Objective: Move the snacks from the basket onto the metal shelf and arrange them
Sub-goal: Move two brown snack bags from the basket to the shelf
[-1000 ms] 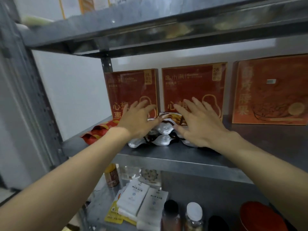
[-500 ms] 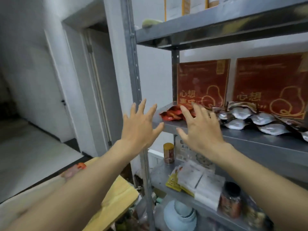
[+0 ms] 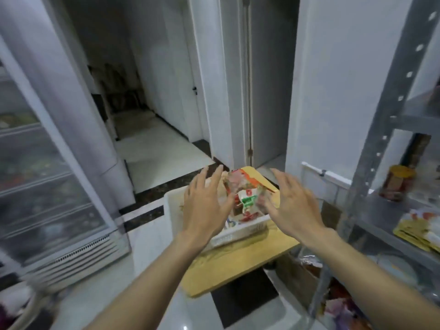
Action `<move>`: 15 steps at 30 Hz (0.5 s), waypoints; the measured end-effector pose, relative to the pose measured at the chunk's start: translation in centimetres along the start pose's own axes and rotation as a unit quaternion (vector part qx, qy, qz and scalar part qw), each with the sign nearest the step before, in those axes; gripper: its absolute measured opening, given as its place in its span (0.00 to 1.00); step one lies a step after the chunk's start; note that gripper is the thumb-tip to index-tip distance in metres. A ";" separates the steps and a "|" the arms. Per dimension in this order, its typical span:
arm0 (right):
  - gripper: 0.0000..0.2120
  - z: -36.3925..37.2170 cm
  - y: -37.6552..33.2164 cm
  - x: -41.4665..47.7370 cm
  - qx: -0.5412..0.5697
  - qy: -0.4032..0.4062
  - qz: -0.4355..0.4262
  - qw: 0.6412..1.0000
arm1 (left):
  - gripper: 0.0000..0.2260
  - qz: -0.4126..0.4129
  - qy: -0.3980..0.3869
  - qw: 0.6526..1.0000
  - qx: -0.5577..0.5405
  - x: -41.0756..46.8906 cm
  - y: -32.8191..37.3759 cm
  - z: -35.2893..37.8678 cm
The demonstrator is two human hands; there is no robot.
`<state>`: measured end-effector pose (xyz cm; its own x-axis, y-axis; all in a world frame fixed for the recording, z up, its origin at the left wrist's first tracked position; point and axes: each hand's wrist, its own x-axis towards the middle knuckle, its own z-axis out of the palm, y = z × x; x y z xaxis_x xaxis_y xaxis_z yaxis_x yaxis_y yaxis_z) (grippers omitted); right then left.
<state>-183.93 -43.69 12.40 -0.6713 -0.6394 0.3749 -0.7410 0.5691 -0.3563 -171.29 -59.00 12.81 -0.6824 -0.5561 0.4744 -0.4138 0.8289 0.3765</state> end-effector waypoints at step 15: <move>0.30 20.0 -1.2 13.9 0.158 -0.210 -0.053 0.963 | 0.31 -0.154 -0.098 0.982 -0.041 5.0 -16.0 12.4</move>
<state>-192.07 -63.64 0.89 -0.4782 -0.8756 0.0678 -0.7187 0.3458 -0.6033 -175.52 -74.27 -0.74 -0.6380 -0.7514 0.1683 -0.5748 0.6102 0.5452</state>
